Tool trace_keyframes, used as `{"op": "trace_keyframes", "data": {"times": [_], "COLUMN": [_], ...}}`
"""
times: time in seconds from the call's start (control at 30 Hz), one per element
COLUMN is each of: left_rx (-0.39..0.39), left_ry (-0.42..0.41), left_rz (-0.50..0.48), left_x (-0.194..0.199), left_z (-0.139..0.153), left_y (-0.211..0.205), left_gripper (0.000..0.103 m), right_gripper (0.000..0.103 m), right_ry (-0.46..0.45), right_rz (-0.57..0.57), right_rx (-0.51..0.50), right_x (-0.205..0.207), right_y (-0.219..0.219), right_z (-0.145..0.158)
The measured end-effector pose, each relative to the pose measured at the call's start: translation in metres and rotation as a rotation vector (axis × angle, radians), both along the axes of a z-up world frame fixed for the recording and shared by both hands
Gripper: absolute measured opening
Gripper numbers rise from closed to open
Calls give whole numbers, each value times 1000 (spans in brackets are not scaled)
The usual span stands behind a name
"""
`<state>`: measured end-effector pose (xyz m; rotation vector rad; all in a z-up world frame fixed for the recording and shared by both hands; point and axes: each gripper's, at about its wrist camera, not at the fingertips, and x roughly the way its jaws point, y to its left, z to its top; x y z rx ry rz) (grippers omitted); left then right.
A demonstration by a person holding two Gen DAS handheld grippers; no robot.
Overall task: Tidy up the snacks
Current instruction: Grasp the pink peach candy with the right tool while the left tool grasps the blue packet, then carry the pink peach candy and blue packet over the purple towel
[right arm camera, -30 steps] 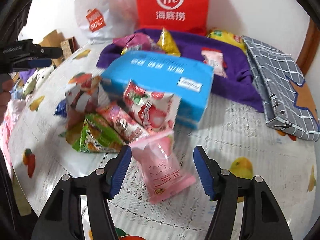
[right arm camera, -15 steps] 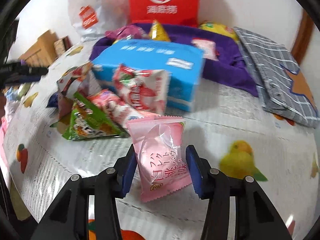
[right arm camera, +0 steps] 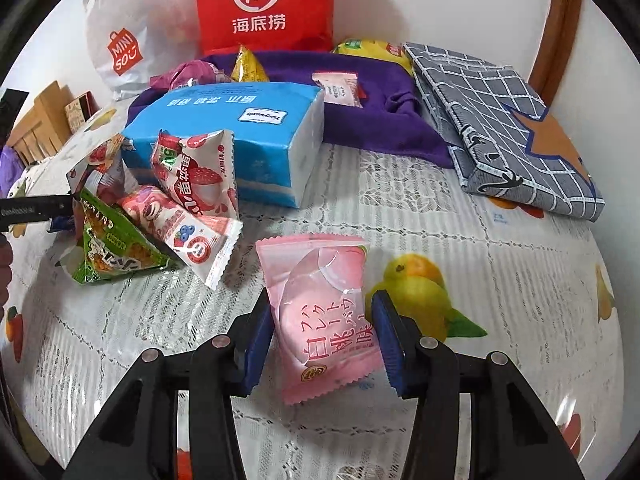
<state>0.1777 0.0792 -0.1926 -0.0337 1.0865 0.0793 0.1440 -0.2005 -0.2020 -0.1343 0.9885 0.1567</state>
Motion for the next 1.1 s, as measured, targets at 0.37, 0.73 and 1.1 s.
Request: {"op": "trace_keyframes", "data": {"times": [0.37,0.73,1.1], "left_rx": [13,-6,-21], "left_ry": [-150,-179,-182], "left_rz": [3,7,8], "left_x": [-20,-20,-20], "left_z": [-2,-3,-4], "left_y": [14,14,18], "left_gripper": [52,48,47], "right_gripper": [48,48,51], "right_ry": [-49,-62,-57], "right_rz": [-73,-76,-72], "right_rx": [32,29,46], "right_x": [14,14,15], "right_y": [-1,0,-1], "right_z": [-5,-6,-7]}}
